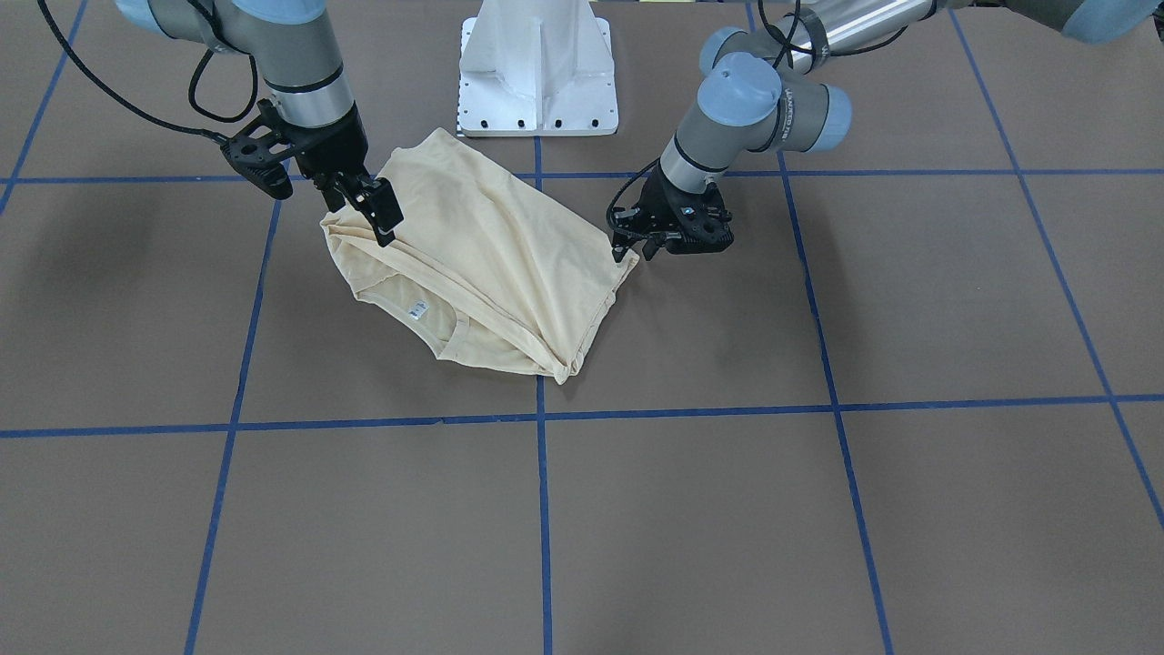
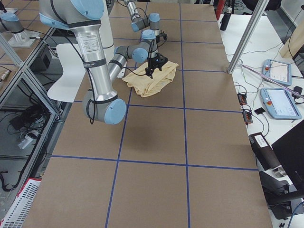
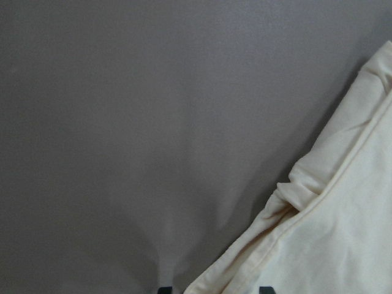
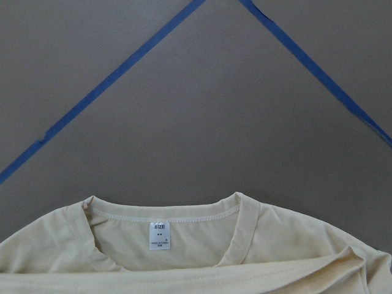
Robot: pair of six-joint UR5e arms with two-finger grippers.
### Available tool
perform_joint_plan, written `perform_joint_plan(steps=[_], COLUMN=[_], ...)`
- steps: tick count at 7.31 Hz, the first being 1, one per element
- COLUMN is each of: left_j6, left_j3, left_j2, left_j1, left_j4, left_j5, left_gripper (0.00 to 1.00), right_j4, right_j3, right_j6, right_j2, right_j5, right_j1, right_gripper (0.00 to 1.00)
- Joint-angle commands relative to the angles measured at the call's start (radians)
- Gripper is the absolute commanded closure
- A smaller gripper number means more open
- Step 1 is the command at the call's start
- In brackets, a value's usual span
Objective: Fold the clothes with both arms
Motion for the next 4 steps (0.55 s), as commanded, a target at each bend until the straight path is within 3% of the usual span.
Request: perform_joint_plan(steps=[1,2,3,4], left_j6=[0.0,0.0,0.0,0.003], left_j3=[0.005,0.016,0.016,0.007], left_j2=[0.004,0.004,0.003,0.001], left_j1=[0.001,0.001,0.0,-0.003], left_j4=[0.002,0.011,0.019,0.051], left_j5=[-0.002,-0.002,-0.002,-0.002], left_gripper=[0.56,0.68,0.88,1.0], right_j4=[0.001,0.001,0.001,-0.001], right_j3=[-0.011,-0.013,-0.013,-0.016], right_j6=[0.0,0.0,0.0,0.001], right_j2=[0.0,0.001,0.001,0.001], right_j5=[0.0,0.002,0.002,0.002], right_j1=[0.0,0.0,-0.002,-0.002], right_gripper=[0.0,0.0,0.0,0.0])
